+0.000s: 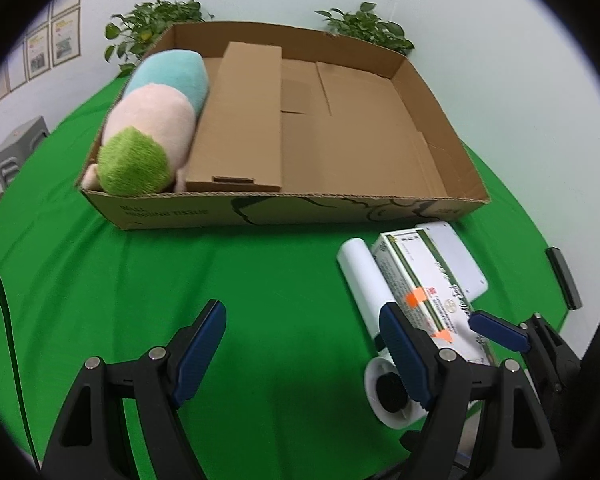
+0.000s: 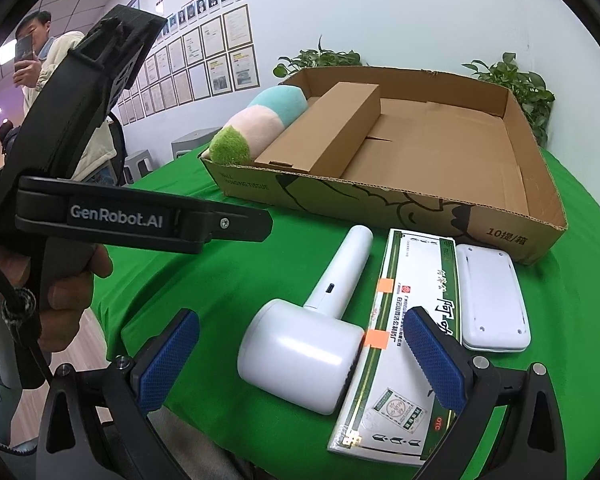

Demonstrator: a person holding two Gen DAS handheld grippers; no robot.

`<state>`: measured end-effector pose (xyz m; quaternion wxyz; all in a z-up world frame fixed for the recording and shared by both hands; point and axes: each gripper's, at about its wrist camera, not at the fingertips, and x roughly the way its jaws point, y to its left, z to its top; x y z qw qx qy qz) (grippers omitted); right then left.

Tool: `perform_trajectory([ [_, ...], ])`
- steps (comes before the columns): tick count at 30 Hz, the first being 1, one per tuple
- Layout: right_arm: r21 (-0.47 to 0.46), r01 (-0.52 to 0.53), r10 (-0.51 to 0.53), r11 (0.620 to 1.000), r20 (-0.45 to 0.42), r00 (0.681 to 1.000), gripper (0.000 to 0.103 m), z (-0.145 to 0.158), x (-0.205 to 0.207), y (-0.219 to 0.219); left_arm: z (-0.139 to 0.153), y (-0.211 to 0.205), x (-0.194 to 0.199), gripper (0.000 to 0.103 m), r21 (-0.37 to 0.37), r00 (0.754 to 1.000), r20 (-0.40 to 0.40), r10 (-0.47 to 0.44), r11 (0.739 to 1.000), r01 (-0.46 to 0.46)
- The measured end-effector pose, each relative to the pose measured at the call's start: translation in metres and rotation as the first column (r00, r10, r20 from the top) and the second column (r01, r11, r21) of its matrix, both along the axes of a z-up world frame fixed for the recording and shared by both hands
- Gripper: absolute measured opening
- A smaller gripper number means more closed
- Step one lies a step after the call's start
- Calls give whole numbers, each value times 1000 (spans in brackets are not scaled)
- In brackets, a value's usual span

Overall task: Organize objects
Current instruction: 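Move the right gripper down toward the white hair dryer's head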

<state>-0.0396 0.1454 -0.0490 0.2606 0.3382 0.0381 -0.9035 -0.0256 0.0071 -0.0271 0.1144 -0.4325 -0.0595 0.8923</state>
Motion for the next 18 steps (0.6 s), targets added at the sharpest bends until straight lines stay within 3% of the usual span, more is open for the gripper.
perform_trajectory([
  [8, -16, 14, -14, 1000, 7, 1000, 103, -4, 18, 10, -1, -10, -3, 79, 125, 997, 38, -71, 990, 66],
  [18, -31, 31, -30, 999, 16, 999, 102, -10, 22, 9, -27, -3, -21, 79, 293, 976, 135, -168, 948, 123],
])
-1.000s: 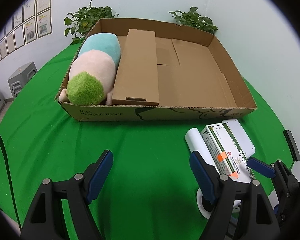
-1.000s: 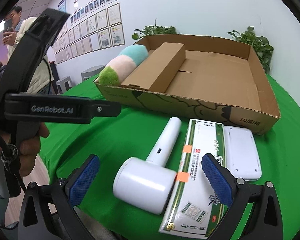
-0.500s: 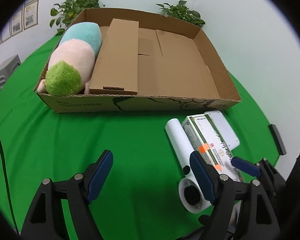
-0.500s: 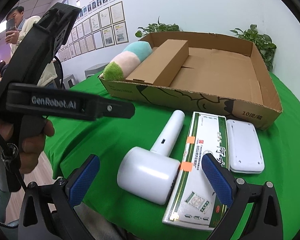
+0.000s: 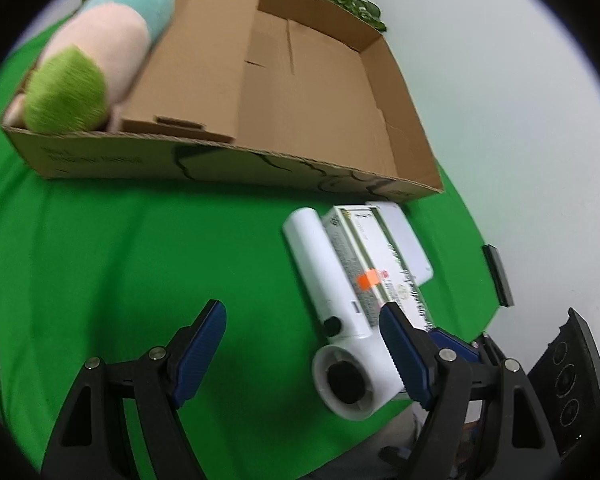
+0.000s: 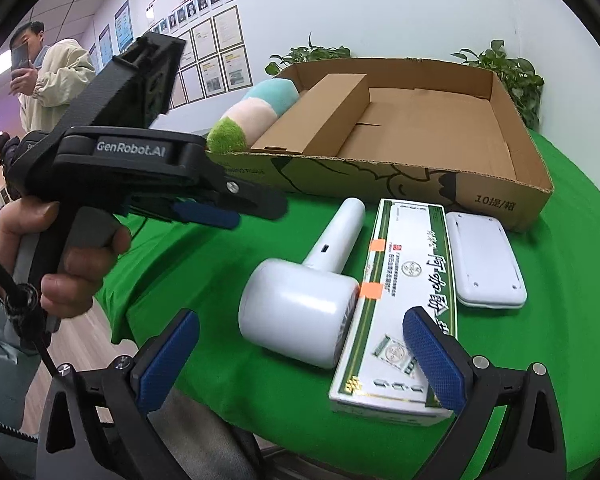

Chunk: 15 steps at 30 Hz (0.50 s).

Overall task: Organize objects
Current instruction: 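Move the right gripper down toward the white hair dryer's head, then close the right gripper on the hair dryer head and lift it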

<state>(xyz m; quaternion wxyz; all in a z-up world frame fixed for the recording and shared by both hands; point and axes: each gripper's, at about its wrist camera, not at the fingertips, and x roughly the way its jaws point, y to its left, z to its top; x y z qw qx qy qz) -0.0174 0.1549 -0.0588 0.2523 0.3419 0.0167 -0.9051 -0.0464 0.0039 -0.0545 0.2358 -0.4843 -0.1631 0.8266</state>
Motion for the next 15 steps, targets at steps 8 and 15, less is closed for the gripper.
perform_trajectory([
  [8, 52, 7, -7, 999, -3, 1000, 90, -3, -7, -17, -15, 29, -6, 77, 105, 992, 68, -107, 989, 100],
  [15, 122, 19, -17, 992, -16, 1000, 74, -6, -6, -31, -32, 44, -5, 69, 148, 983, 112, -146, 981, 129],
])
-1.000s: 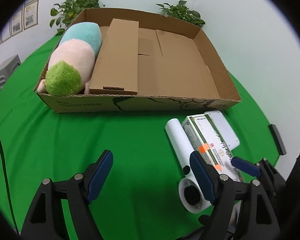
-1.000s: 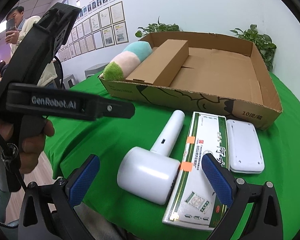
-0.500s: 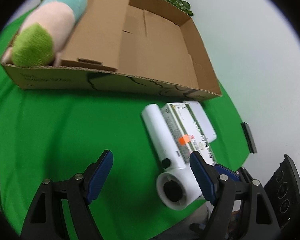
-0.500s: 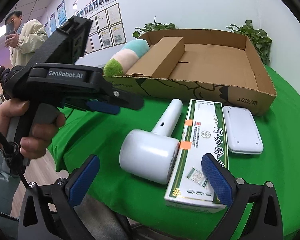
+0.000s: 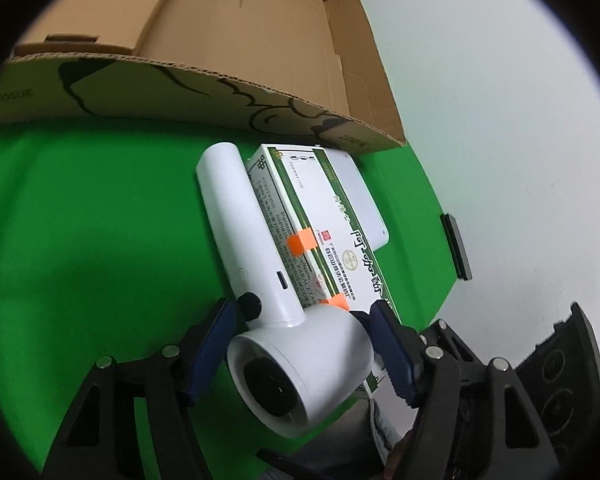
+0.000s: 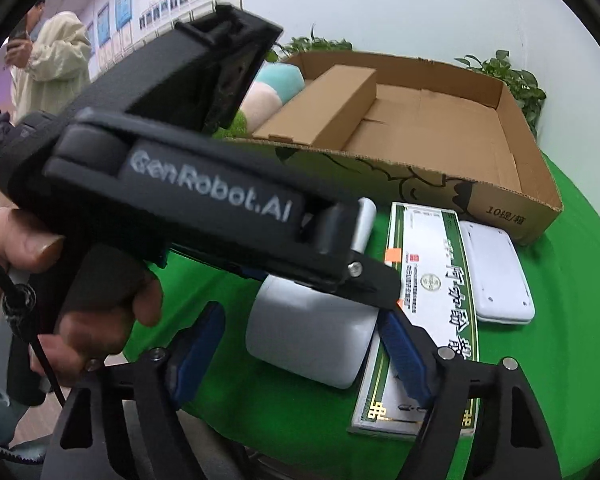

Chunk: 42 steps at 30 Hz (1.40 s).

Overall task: Organize objects
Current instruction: 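Close the right gripper on the hair dryer head and lift it, then carry the hair dryer into the tray beside the brown box and lower it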

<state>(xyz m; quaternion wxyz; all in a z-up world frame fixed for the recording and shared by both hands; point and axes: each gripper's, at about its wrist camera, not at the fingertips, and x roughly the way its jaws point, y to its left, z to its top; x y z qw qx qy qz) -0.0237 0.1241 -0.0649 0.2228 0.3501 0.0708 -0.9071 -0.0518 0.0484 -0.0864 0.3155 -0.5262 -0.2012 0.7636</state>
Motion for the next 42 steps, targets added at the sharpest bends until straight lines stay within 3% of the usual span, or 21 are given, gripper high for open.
perform_trajectory([
  [3, 11, 4, -4, 1000, -2, 1000, 63, 1, 1, -1, -1, -3, 5, 67, -4, 1000, -8, 23, 1000, -23],
  [16, 22, -63, 62, 998, 22, 998, 59, 1, 11, -25, 1, -17, 37, 66, -39, 990, -2, 138, 990, -138],
  [20, 16, -75, 75, 997, 14, 997, 59, 6, 11, -29, 12, -26, 42, 65, -65, 988, -34, 152, 986, -154],
  [32, -65, -34, 24, 997, -143, 989, 58, 61, -9, -21, 88, -29, 20, 65, -114, 962, -243, 124, 981, -155],
  [42, -104, -7, -18, 994, -239, 971, 58, 97, -30, -20, 135, -21, -4, 65, -136, 930, -357, 92, 979, -149],
])
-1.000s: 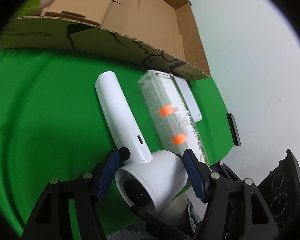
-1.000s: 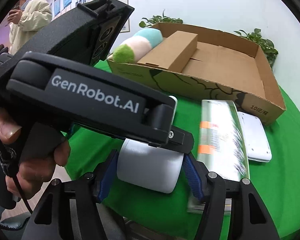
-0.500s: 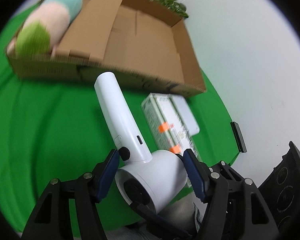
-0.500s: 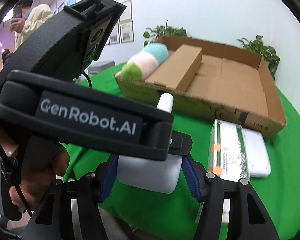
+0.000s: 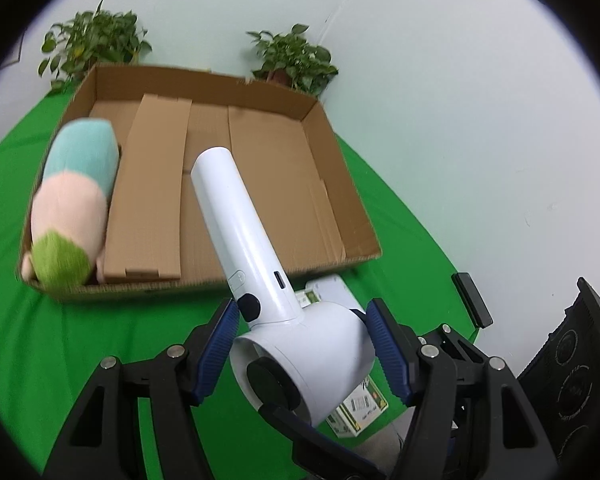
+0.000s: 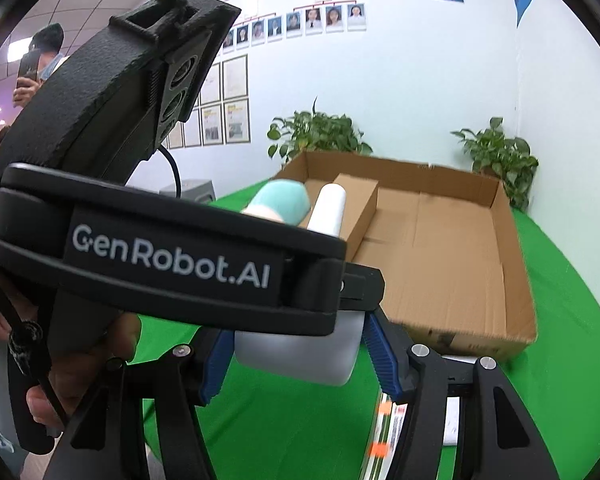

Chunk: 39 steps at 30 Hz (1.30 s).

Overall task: Organize objects
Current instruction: 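Carry the hair dryer into the tray beside the brown box and lower it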

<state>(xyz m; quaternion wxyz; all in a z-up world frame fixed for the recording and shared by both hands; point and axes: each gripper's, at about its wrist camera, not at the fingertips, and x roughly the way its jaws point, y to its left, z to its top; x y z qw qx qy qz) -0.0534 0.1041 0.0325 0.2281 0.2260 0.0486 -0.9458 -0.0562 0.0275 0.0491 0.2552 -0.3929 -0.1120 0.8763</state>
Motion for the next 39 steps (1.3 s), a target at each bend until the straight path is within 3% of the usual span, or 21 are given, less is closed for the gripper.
perform_trajectory([
  [17, -38, -2, -1, 999, -69, 998, 58, 32, -39, -6, 52, -12, -23, 65, -32, 997, -80, 12, 999, -14],
  [27, -57, 13, -17, 998, -74, 997, 58, 49, -94, -6, 66, -11, -53, 65, -53, 996, -90, -7, 999, 2],
  [33, -76, 32, -36, 997, -42, 998, 58, 52, -133, -4, 64, -7, -86, 65, -82, 997, -69, -31, 996, 25],
  [39, -93, 43, -41, 995, 20, 999, 58, 38, -174, -5, 43, -8, -121, 65, -86, 999, -13, -35, 996, 33],
])
